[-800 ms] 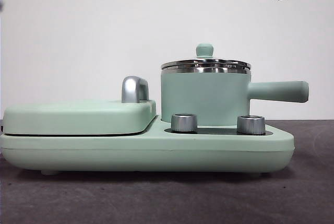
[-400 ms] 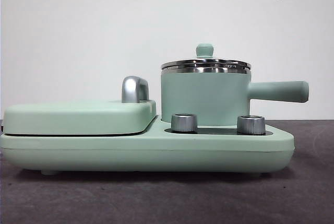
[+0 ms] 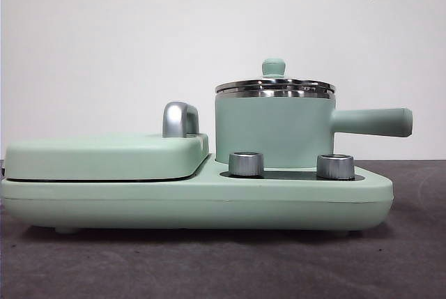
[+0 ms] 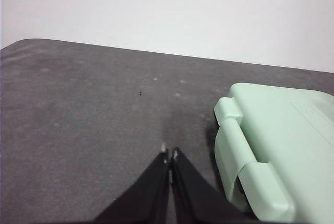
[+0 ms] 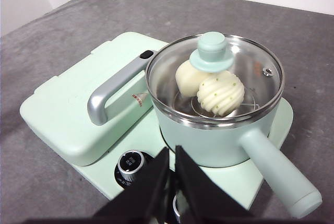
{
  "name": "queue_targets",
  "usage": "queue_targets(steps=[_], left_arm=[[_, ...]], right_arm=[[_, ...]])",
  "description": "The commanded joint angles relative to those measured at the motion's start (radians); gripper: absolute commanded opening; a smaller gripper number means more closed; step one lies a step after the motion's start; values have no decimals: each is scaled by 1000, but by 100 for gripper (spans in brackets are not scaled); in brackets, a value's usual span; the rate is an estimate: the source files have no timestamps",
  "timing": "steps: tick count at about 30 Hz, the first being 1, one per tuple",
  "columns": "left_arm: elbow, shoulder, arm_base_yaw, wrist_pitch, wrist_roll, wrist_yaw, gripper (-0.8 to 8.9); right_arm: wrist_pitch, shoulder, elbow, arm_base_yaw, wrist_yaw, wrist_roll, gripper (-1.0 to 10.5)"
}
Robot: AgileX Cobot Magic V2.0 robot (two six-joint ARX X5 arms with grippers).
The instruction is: Put the buns in a small steamer
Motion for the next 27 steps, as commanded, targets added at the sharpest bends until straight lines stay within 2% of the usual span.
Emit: queue_targets(steps=[1,3,6,7,11,16,20,27], left_arm=[[-20,0,1,8,-3,-3,7],[-20,0,1,8,-3,-3,7],[-20,0,1,8,-3,-3,7],[-20,0,1,8,-3,-3,7],[-20,0,1,8,-4,-3,7],[-20,0,1,8,-3,-3,7],[-20,0,1,8,-3,-3,7],[-20,0,1,7,-4,-3,7]], right_arm=[[10,2,14,5,0,8,16],[10,2,14,5,2,-12,16],[-4,-10,13,-3,28,-121,16],[-10,-32,5,-11,41,-134,16],[42,-172,-114,-114,55,-205,16],[238,-443,-421,-300,138,-150,16],[290,-637,-575,-385,148,-148,16],[330,-678,-651,-440,165,-149,16]])
